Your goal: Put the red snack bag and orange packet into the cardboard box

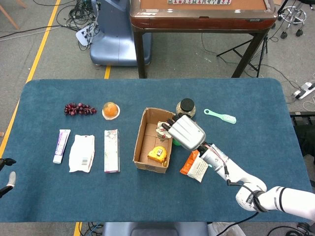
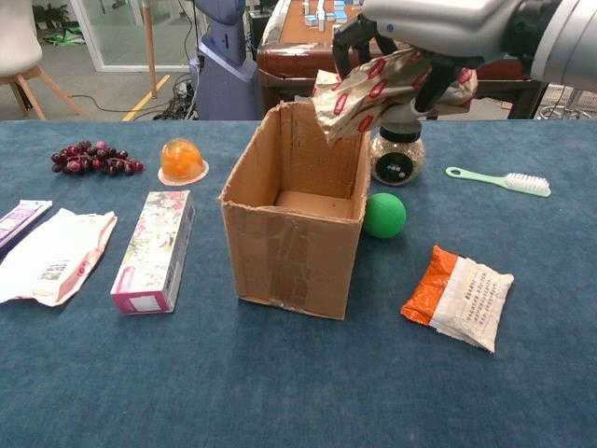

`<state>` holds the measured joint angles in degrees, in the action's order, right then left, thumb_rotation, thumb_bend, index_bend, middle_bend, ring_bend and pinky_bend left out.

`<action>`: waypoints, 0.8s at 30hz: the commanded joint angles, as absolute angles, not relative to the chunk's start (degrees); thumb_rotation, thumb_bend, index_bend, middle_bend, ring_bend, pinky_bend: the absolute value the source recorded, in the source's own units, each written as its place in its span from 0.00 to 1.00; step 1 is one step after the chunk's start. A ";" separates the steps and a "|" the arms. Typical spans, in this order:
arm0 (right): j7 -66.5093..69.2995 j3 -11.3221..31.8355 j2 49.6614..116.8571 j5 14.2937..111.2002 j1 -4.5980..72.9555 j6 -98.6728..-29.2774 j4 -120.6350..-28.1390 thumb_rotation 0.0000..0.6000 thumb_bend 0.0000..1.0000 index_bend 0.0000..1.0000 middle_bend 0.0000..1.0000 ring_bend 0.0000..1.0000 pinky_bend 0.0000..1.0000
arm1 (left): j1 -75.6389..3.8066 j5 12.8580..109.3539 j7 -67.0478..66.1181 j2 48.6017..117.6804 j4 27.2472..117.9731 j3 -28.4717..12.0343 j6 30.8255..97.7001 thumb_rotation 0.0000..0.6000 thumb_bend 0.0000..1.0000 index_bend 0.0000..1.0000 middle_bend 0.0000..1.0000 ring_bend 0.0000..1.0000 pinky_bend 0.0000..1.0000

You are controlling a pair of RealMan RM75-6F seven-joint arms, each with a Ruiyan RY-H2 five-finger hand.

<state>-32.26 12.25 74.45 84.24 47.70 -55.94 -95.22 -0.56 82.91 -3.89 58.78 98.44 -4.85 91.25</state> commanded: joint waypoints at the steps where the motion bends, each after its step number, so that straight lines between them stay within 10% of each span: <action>1: -30.25 11.73 75.56 84.47 48.93 -54.30 -94.30 1.00 0.11 0.52 0.52 0.51 0.63 | -0.51 82.96 -3.84 58.73 98.51 -4.86 91.34 1.00 0.43 0.39 0.43 0.32 0.45; 14: -27.77 12.52 79.47 81.71 51.63 -52.71 -91.75 1.00 0.00 0.09 0.14 0.18 0.39 | -0.32 83.48 -3.83 58.61 98.57 -4.79 91.77 1.00 0.43 0.39 0.43 0.32 0.45; 24: -27.44 11.48 77.52 84.03 49.89 -57.11 -93.99 1.00 0.00 0.05 0.10 0.11 0.32 | -0.19 83.73 -4.02 58.60 98.66 -4.69 91.97 1.00 0.43 0.39 0.43 0.32 0.45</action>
<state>-26.90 11.93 78.41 83.62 50.68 -56.26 -92.94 -0.20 83.73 -4.03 58.60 98.65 -4.69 91.96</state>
